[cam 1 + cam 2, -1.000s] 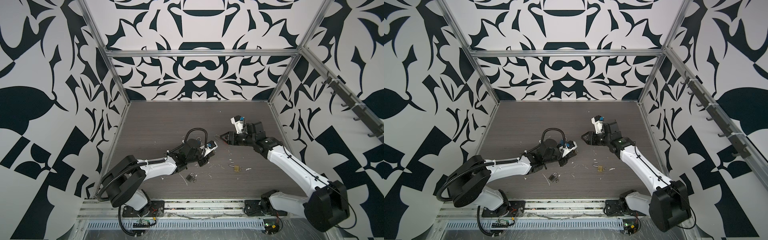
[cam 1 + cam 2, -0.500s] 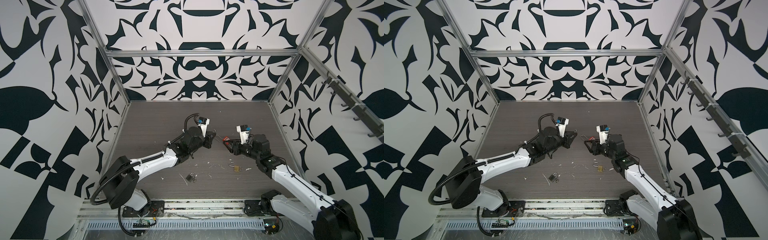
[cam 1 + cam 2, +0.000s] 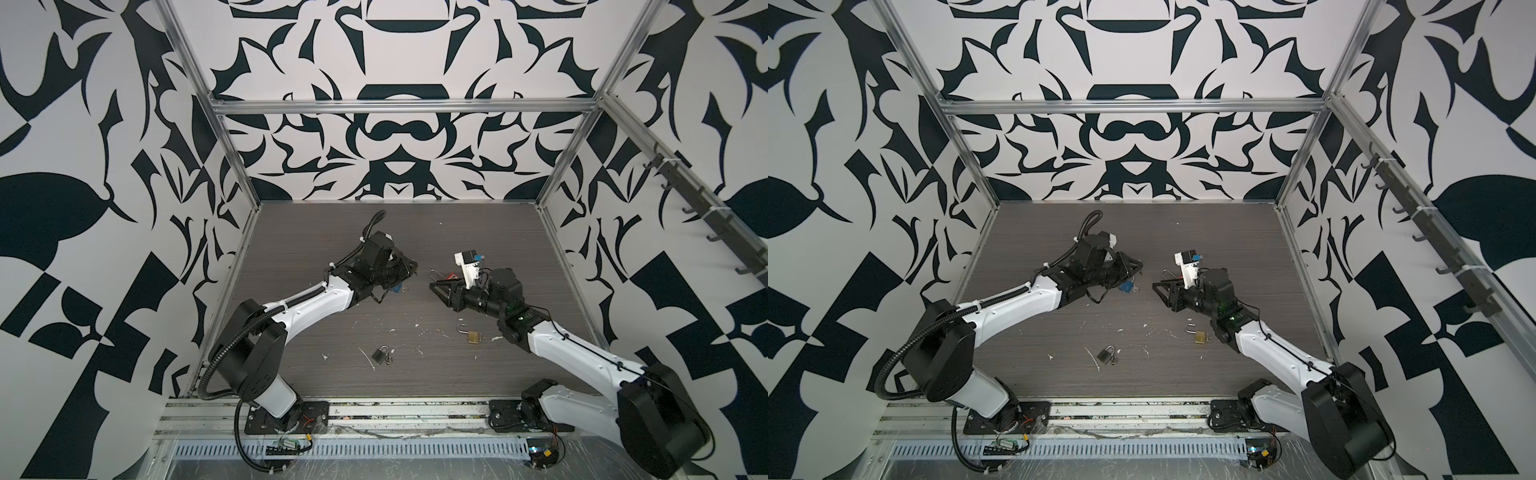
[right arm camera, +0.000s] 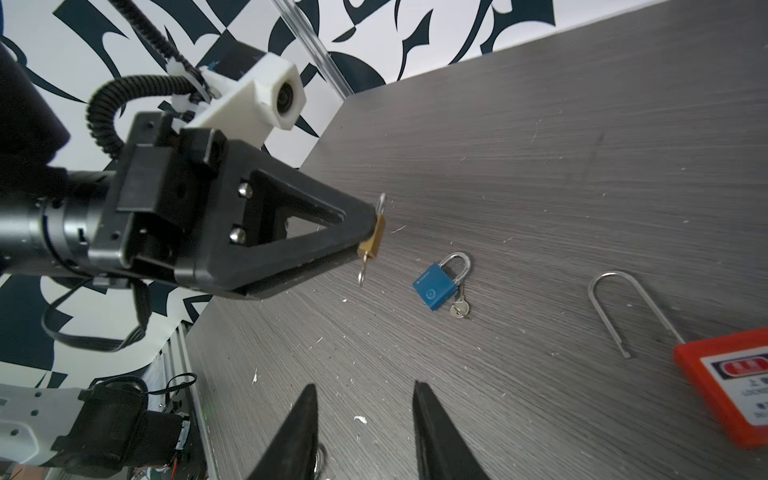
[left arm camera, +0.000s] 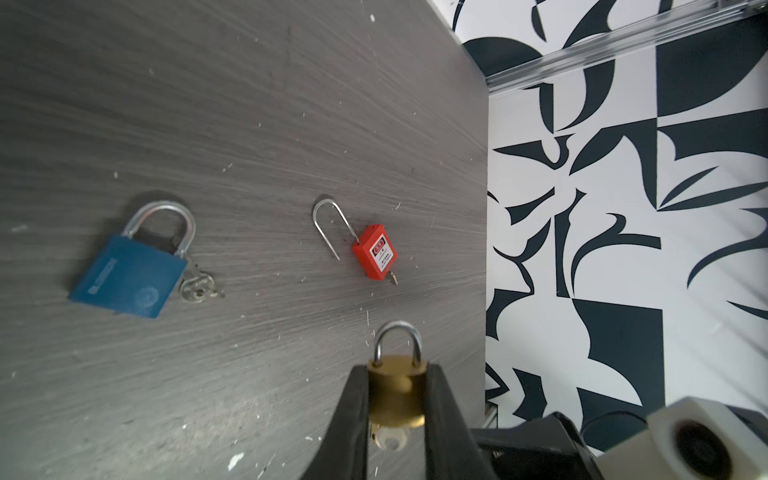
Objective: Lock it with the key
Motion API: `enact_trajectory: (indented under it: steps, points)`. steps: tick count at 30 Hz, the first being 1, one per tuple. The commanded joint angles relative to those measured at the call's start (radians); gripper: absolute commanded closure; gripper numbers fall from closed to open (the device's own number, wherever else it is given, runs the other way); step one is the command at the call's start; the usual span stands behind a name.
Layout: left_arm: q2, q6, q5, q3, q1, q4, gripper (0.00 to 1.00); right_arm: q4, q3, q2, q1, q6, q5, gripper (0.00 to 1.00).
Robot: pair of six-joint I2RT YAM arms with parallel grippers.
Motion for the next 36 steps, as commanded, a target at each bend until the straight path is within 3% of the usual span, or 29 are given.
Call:
enact_trajectory:
  steps: [1,13,28,36]
  points:
    - [-0.002,-0.062,0.027,-0.002,0.004,0.001,1.00,0.061,0.073,0.034,0.013,0.030,0.018,0.59]
    - [-0.017,-0.057,0.014,-0.023,0.013,-0.002,1.00,0.037,0.174,0.177,0.063,0.044,0.027,0.64]
    - [-0.008,-0.051,0.018,-0.022,0.017,-0.003,1.00,0.031,0.218,0.238,0.078,0.032,0.049,0.92]
    - [0.008,-0.055,0.023,-0.010,0.023,0.003,1.00,0.036,0.223,0.255,0.080,0.040,0.042,1.00]
